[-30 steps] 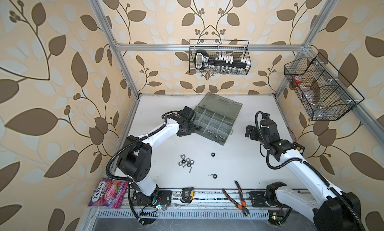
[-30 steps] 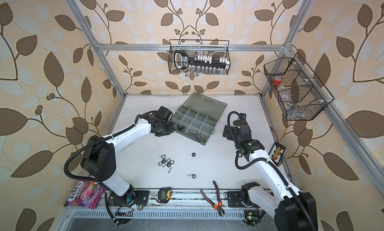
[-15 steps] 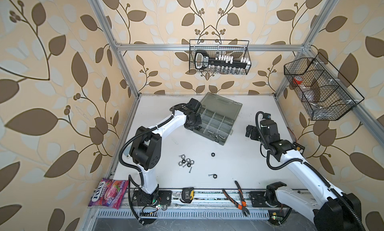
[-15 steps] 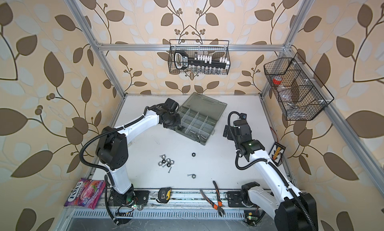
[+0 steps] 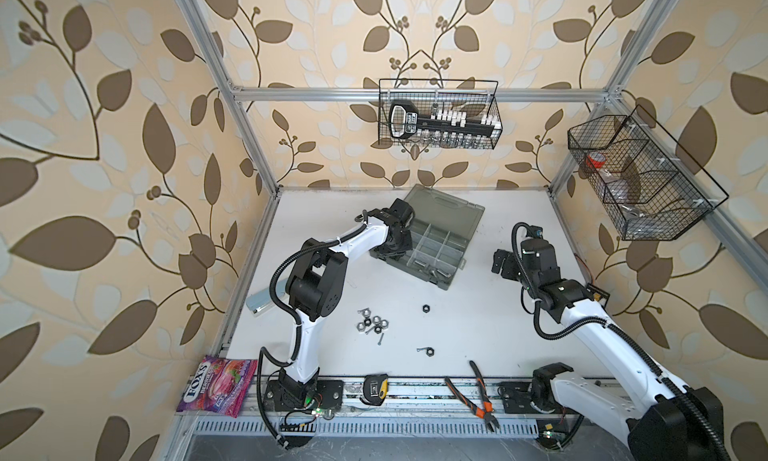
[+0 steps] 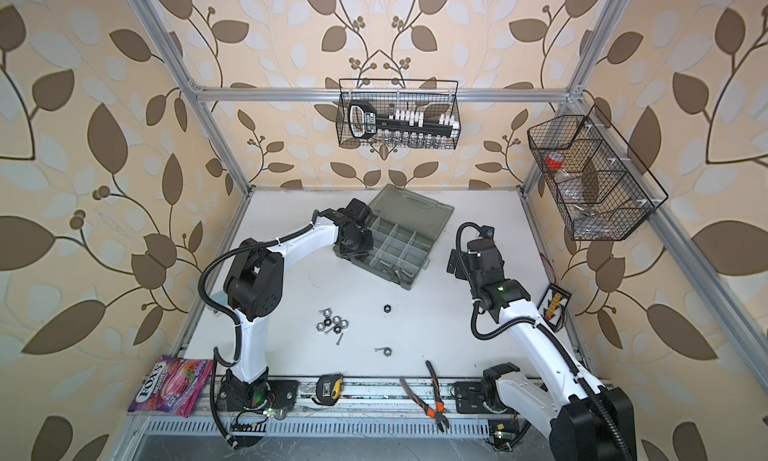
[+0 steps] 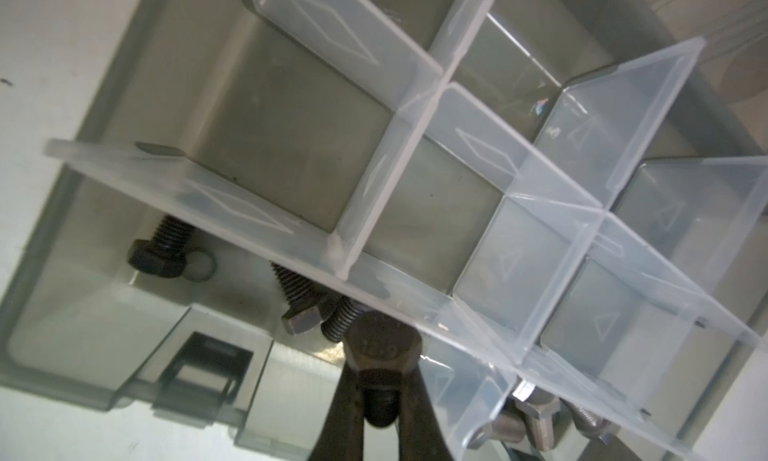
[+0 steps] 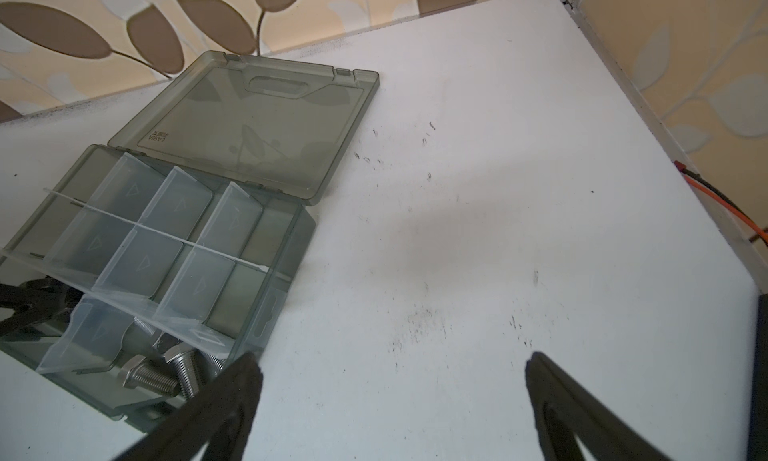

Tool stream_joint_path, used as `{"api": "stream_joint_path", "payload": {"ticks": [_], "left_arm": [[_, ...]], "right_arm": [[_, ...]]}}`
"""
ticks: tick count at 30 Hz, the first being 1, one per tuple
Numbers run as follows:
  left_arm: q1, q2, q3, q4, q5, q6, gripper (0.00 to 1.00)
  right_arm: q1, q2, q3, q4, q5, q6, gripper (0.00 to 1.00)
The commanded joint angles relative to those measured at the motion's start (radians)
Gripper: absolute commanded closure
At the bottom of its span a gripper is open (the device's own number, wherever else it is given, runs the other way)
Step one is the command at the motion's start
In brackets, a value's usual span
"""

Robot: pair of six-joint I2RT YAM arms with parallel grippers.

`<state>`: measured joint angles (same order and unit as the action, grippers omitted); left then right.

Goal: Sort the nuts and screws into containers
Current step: 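Carry the black bolt with the left gripper over the corner compartment, then open the left gripper to drop the black bolt into the compartment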

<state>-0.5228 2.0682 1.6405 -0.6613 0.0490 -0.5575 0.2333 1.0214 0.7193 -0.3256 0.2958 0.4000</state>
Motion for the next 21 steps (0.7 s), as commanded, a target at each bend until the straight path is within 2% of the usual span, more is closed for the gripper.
{"api": "stream_joint_path", "payload": {"ticks": [1, 10, 14, 18, 21], "left_arm": [[-0.014, 0.002, 0.044, 0.002, 0.033, 0.014, 0.89], [-0.027, 0.013, 0.026, 0.008, 0.042, 0.002, 0.86], [-0.028, -0.003, 0.006, 0.018, 0.042, -0.006, 0.8], [-0.028, -0.026, -0.011, 0.023, 0.042, -0.009, 0.68], [-0.028, -0.047, -0.021, 0.027, 0.035, -0.015, 0.65]], "right_arm": [[-0.005, -0.003, 0.017, -0.014, 0.016, 0.003, 0.0], [-0.005, -0.003, 0.016, -0.014, 0.004, 0.004, 0.0], [-0.005, -0.004, 0.016, -0.014, -0.001, 0.006, 0.0], [-0.003, -0.005, 0.015, -0.015, -0.012, 0.005, 0.0], [-0.004, -0.009, 0.012, -0.014, -0.014, 0.006, 0.0]]}}
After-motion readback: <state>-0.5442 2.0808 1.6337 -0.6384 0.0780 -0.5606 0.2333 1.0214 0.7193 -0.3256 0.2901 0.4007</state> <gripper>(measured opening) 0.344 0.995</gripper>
